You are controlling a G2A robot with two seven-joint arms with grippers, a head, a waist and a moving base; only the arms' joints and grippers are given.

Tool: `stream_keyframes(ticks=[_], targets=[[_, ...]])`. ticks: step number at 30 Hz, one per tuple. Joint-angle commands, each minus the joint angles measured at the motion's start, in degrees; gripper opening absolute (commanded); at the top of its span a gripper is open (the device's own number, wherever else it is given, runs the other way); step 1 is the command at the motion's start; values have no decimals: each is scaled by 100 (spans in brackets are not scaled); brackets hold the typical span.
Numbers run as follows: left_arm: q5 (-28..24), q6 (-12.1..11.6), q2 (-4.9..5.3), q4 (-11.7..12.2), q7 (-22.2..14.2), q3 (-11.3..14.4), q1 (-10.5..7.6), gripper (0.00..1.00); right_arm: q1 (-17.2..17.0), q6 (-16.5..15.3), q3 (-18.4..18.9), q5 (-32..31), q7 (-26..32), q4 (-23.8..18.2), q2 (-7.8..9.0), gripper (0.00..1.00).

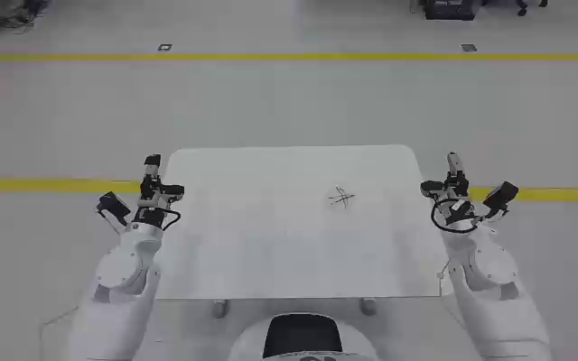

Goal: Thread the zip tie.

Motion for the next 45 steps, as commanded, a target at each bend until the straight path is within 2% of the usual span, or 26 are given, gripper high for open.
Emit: stream_keyframes(ticks=[1,2,3,7,11,14,26,30,34,38,42,44,45], targets=[[0,0,0,0,0,0,0,100,0,0,0,0,0,0,0,100],[0,0,0,0,0,0,0,78,0,0,0,0,0,0,0,100],[0,0,0,0,0,0,0,100,23,18,-16,-102,70,-20,7,100],[0,0,0,0,0,0,0,100,382,168,-77,-776,528,12,45,100],[0,0,0,0,0,0,0,100,748,443,-385,-1467,933,36,60,100],[0,0,0,0,0,0,0,100,956,482,-610,-2006,1336,93,78,100],[0,0,0,0,0,0,0,100,989,463,-641,-2061,1447,114,82,100],[0,0,0,0,0,0,0,100,1187,576,-677,-2551,1768,57,114,100],[0,0,0,0,0,0,0,100,1693,768,-854,-3043,2386,261,144,100],[0,0,0,0,0,0,0,100,2434,1071,-1288,-3585,3010,753,138,100],[0,0,0,0,0,0,0,100,3063,1169,-1766,-3960,3270,1330,85,100],[0,0,0,0,0,0,0,100,3263,1159,-1924,-4060,3237,1605,54,100],[0,0,0,0,0,0,0,100,3263,1159,-1924,-4060,3237,1605,54,100]])
